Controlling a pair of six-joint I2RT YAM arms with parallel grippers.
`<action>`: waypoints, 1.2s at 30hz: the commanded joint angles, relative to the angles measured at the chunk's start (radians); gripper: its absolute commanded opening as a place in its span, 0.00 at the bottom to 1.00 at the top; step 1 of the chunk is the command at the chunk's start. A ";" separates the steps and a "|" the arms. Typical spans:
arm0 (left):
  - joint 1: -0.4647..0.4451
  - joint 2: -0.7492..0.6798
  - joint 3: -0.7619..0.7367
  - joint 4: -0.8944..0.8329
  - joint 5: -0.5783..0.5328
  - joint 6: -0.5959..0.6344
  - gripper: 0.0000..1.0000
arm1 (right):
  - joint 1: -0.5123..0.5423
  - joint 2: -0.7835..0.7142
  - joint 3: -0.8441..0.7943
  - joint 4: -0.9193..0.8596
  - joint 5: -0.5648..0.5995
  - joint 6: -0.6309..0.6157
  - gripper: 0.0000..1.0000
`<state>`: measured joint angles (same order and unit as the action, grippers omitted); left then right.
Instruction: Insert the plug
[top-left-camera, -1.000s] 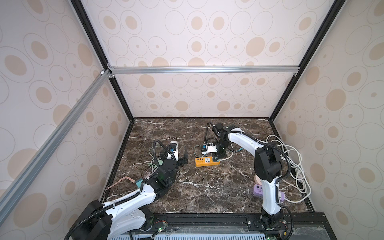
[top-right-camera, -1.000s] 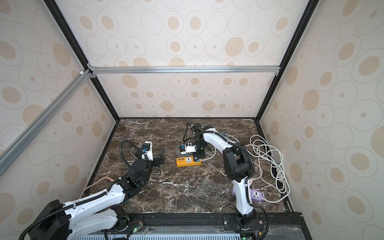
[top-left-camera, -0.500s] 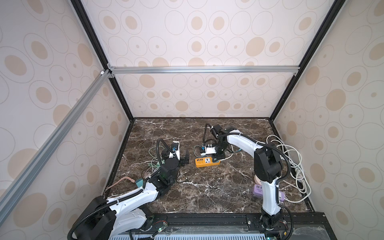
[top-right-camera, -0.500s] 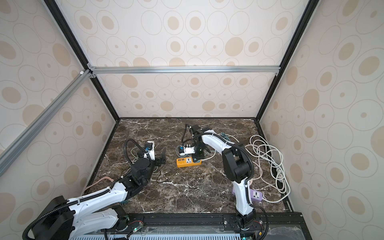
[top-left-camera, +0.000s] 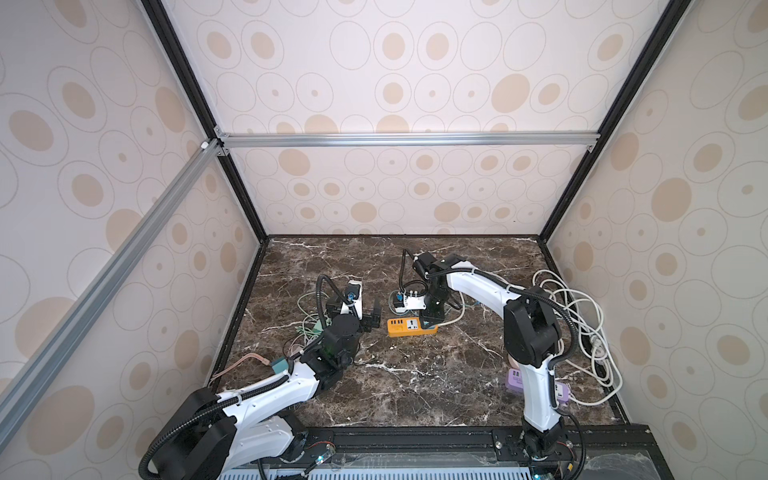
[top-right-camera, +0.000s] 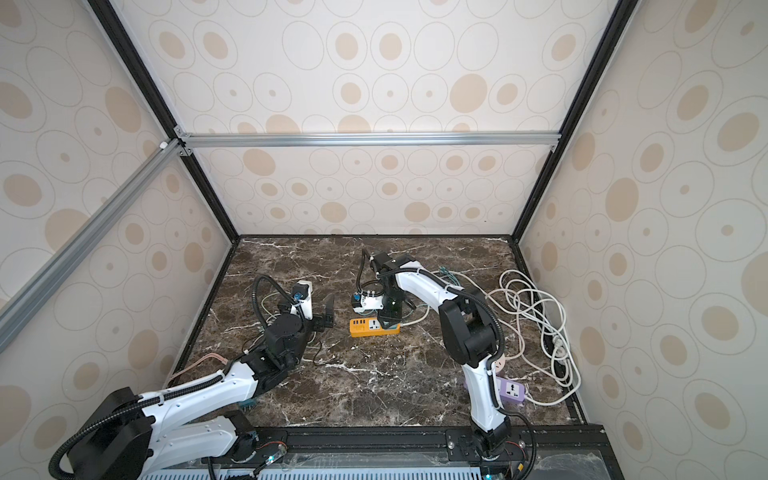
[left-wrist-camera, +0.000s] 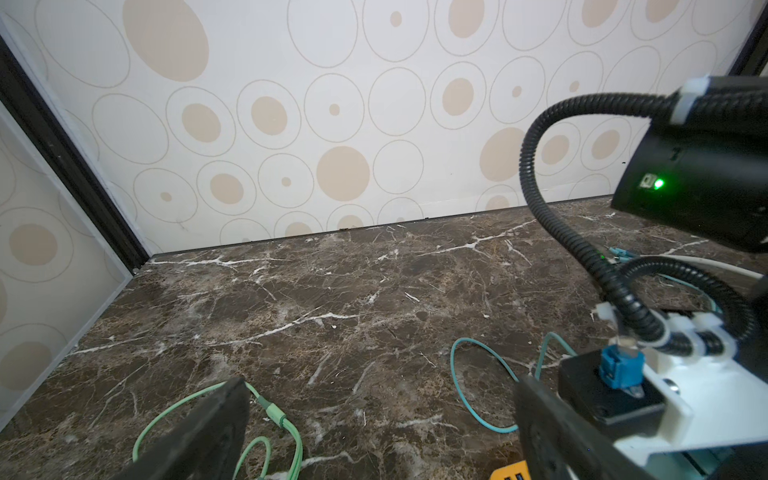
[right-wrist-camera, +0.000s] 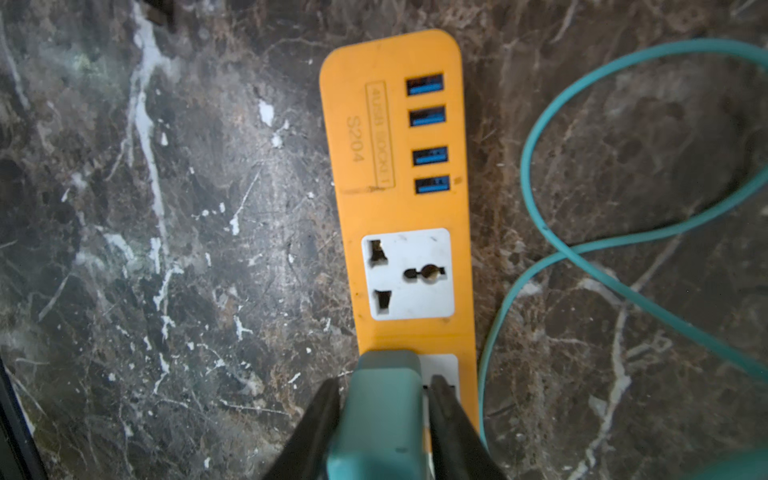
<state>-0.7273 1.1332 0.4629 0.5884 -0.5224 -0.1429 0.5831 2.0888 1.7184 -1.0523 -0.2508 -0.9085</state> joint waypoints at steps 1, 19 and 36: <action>0.011 0.002 0.038 0.002 0.009 -0.025 0.98 | -0.019 -0.074 -0.004 -0.017 -0.095 0.041 0.51; 0.034 0.044 0.044 0.013 0.039 -0.099 0.98 | -0.282 -0.476 -0.560 0.702 0.073 1.219 1.00; 0.036 0.049 0.049 -0.018 0.039 -0.099 0.98 | -0.328 -0.211 -0.511 0.758 0.084 1.679 0.53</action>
<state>-0.7006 1.1919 0.4831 0.5819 -0.4751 -0.2207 0.2424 1.8492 1.1824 -0.3096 -0.2005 0.7006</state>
